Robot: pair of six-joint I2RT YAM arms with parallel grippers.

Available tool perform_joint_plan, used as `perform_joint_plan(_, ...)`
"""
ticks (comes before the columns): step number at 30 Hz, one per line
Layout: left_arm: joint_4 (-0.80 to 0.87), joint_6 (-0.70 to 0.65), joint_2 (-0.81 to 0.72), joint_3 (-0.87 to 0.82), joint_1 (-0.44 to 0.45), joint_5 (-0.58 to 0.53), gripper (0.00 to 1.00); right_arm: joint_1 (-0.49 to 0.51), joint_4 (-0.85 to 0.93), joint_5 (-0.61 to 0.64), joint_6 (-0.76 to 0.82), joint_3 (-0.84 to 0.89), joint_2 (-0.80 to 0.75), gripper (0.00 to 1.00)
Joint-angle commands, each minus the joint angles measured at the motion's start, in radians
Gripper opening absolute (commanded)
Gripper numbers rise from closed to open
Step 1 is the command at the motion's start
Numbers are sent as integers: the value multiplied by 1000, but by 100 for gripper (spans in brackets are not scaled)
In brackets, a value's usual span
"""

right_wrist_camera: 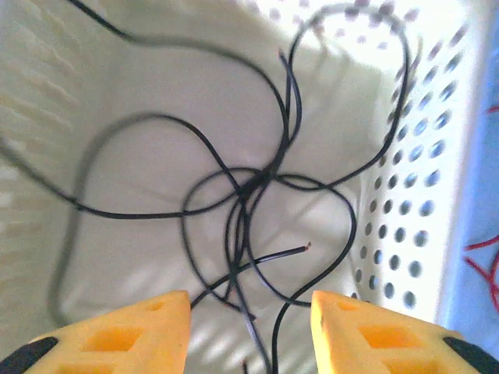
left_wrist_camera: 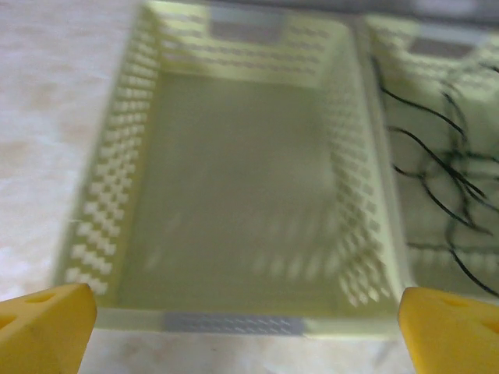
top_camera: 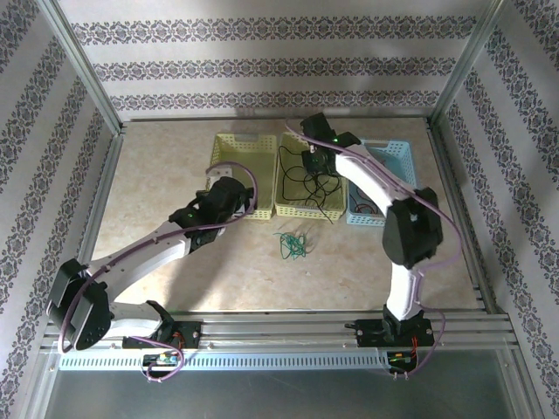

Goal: Untangle the cables

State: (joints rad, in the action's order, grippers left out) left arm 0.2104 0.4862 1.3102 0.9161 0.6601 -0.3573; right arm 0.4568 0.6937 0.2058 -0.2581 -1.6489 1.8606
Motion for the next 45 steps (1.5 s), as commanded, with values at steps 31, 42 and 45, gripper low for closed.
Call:
perform_joint_plan(31,-199,-193,283,-64,116,352,81,206,-136,-491,-44,653,-196,18)
perform_joint_plan(42,-206,-242,401,13,113,450,64,170,-121,-466,-28,721,-295,0)
perform_joint_plan(45,-202,-250,396,-5,113,460,55,144,-122,-466,-35,734,-313,0)
